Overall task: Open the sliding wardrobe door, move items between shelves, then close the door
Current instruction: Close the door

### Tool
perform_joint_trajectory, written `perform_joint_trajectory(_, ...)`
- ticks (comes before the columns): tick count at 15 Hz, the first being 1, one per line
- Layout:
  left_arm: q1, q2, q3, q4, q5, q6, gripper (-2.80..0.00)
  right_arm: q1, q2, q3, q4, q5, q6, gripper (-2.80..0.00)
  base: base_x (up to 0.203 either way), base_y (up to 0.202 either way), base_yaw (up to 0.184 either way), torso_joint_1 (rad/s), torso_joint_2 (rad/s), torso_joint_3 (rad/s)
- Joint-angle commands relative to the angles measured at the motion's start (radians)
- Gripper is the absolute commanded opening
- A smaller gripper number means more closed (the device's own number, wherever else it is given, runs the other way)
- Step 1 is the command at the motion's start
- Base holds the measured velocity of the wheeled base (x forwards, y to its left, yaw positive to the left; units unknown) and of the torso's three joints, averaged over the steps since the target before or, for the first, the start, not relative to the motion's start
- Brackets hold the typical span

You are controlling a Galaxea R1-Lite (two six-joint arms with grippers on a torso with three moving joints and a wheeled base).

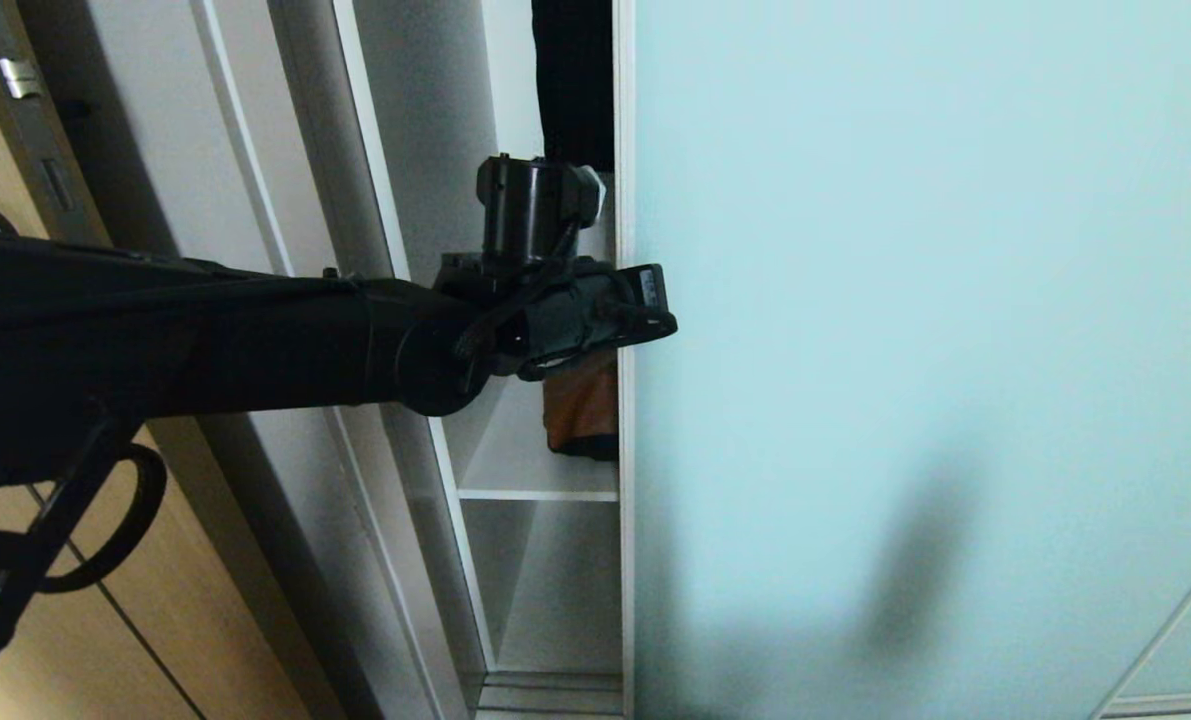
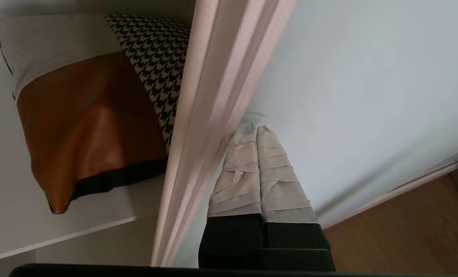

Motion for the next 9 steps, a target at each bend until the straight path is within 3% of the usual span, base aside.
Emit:
perform_joint_trajectory(1,0.016,-0.007,0.009,-0.003,0.006,-0.003,-2.8,0.0,0.0,0.0,-0.001,0.0,0.0,-2.8,0.0,0.0,0.0,0.0,0.0,0.0)
perform_joint_trajectory(9,0.058,-0.117,0.091,-0.002,0.004,-0.004,-2.8,-0.001,0.0,0.0,-0.001,0.0,0.0,-2.8,0.0,0.0,0.0,0.0,0.0,0.0)
